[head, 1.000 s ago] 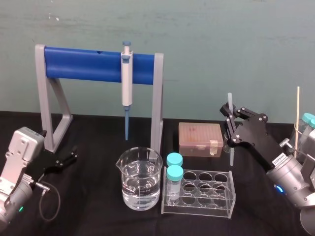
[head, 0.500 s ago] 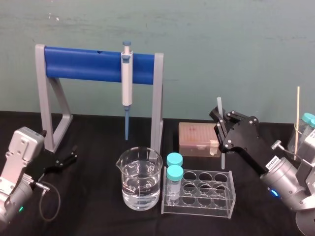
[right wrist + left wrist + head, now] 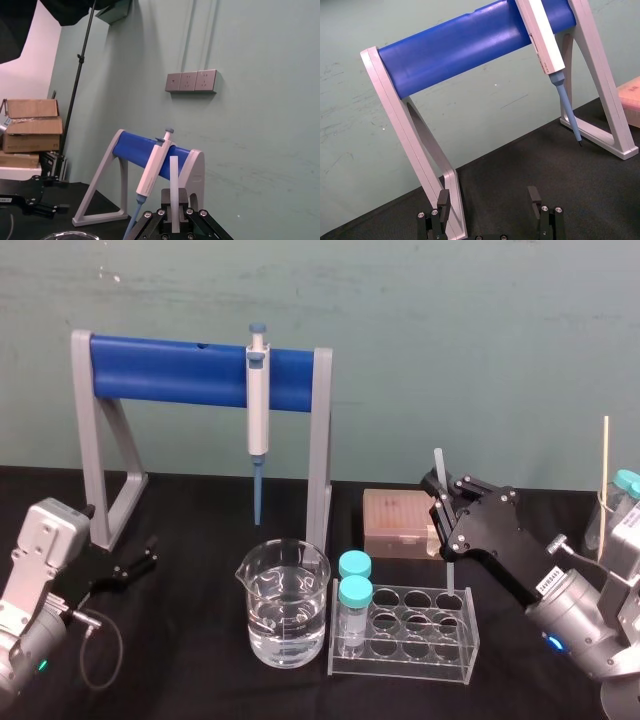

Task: Pick up the stirring rod with one hand, then place it down.

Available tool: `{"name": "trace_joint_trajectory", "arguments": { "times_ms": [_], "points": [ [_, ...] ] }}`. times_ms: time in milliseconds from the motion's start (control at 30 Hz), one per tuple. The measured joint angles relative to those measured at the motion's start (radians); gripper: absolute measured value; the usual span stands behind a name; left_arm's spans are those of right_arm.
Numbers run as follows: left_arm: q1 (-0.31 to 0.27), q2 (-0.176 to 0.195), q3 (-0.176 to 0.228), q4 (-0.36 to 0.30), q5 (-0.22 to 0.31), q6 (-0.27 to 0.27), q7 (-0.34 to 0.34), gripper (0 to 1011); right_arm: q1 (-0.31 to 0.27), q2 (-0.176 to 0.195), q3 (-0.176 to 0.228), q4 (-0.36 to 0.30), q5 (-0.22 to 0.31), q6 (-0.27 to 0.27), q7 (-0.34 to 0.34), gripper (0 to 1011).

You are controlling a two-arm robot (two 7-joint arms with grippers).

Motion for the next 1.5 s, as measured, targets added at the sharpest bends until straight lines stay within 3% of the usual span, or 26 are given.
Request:
{"name": "trace_joint_trajectory", "arguments": {
  "times_ms": [733, 1500],
  "points": [
    [0.000, 0.000, 0.000, 0.000, 0.000, 0.000, 0.000, 1000, 0.003, 0.001, -0.006, 0.013, 0.017, 0.032, -0.001, 70],
    [0.000, 0.000, 0.000, 0.000, 0.000, 0.000, 0.000, 1000, 0.068, -0.008, -0.039, 0.117, 0.047, 0.070, 0.036, 70]
  ]
}}
